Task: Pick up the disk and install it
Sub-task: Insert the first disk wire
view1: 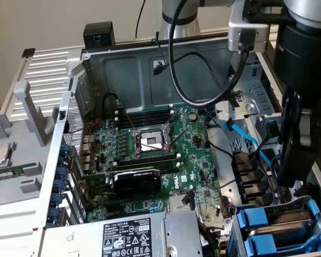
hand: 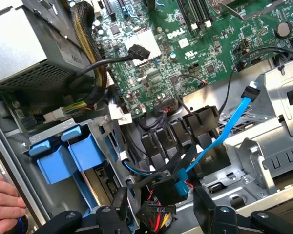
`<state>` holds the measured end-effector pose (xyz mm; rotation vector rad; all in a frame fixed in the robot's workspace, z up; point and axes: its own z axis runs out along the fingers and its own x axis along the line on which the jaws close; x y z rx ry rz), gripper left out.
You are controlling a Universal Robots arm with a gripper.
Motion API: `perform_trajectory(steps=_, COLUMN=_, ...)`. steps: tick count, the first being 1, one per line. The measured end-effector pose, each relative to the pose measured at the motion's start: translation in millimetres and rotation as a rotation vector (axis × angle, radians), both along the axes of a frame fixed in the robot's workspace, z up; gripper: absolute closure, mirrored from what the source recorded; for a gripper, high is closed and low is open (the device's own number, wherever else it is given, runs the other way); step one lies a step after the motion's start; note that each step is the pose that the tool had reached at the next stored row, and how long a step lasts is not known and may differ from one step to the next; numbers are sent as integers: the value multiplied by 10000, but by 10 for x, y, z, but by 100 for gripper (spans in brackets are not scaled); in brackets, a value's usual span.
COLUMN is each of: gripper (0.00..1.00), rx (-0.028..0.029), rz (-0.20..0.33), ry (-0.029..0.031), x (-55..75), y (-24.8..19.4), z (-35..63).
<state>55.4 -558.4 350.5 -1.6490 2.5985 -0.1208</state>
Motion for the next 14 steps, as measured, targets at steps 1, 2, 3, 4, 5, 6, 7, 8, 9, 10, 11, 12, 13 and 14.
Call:
perform_trajectory(steps=1, gripper=35, rx=-2, rz=-1, ry=-12, x=-1, y=3, z=0)
perform_trajectory(steps=2, gripper=35, rx=-5, rz=0, ry=-16, x=-1, y=3, z=0)
perform_trajectory(steps=3, gripper=35, rx=-4, rz=-2, ry=-16, x=-1, y=3, z=-1)
perform_trajectory(steps=4, gripper=35, rx=-7, rz=-18, ry=-20, x=-1, y=3, z=0)
perform_trajectory(steps=5, gripper=35, rx=-7, rz=-54, ry=-36, x=-2, y=3, z=-1)
perform_trajectory(steps=6, gripper=35, rx=-10, rz=-97, ry=-74, x=-3, y=3, z=0)
perform_trajectory(steps=7, gripper=35, rx=-10, rz=-138, ry=-123, x=-3, y=3, z=0)
perform_trajectory(steps=8, gripper=35, rx=-10, rz=-172, ry=-162, x=-2, y=3, z=0)
perform_trajectory(steps=9, gripper=35, rx=-11, rz=-216, ry=-174, x=-1, y=2, z=0)
perform_trajectory(steps=10, gripper=35, rx=-11, rz=-271, ry=-175, x=-1, y=-1, z=0)
perform_trajectory(steps=11, gripper=35, rx=-12, rz=-329, ry=-175, x=-1, y=-8, z=0)
perform_trajectory(steps=12, gripper=35, rx=-12, rz=-383, ry=-175, x=-2, y=-16, z=0)
perform_trajectory(steps=13, gripper=35, rx=-11, rz=-426, ry=-175, x=-2, y=-25, z=0)
perform_trajectory(steps=14, gripper=35, rx=-12, rz=-462, ry=-175, x=-2, y=-34, z=0)
